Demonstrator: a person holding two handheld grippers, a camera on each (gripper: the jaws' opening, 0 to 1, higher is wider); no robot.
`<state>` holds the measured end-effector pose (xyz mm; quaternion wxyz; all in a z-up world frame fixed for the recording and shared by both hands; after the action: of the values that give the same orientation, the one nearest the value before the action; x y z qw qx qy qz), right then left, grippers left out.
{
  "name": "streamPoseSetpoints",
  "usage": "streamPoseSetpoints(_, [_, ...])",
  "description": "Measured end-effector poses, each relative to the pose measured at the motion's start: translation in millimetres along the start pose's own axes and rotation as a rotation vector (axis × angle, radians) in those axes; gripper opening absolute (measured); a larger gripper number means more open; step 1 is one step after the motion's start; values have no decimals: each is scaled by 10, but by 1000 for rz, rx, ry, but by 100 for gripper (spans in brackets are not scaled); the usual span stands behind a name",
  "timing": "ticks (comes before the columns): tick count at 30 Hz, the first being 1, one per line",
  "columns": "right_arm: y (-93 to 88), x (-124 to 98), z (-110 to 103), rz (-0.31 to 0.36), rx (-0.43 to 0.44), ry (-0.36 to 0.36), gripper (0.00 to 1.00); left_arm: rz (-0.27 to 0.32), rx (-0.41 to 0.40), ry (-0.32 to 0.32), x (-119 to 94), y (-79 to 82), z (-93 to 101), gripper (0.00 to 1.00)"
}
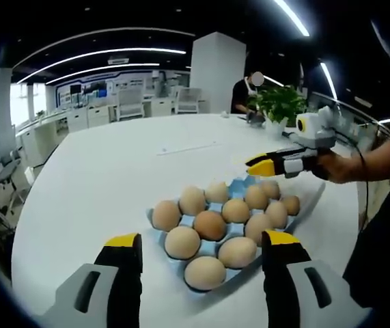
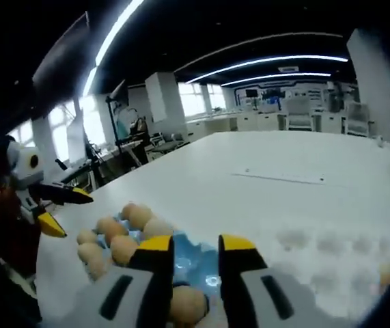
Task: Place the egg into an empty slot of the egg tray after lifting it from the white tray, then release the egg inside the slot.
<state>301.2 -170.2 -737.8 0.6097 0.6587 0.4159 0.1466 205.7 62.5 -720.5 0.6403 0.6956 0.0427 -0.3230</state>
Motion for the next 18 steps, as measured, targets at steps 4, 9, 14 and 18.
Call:
streamPoseSetpoints(4, [-94,-316,336,-10,34,-115,25,4,1,-1,11,15,-7,71])
streamPoseSetpoints(9, [-114,-740,760,13,15,-297,25,2,7,-7,24,23,10,70])
streamPoseSetpoints(14, [-91,-1134,1126,50,23,-476,25,1,6,-7,35,26,14,70])
streamPoseSetpoints(18, [-178,-1337,1360,62,76,-561,25,-2,8,-13,45,33,30,69])
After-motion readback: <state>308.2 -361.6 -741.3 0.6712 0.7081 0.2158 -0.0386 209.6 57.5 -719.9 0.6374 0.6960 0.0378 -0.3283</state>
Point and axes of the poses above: the point that each gripper's makers call its tool centre point, and the gripper's own axes: x roughly forward along the fingers, z roughly to its right, y roughly out of its top, the point moved 4 cm from there along -x, roughly backward along the fingers, and after that the axes turned 8 degrees about y, right-handed, at the moved point
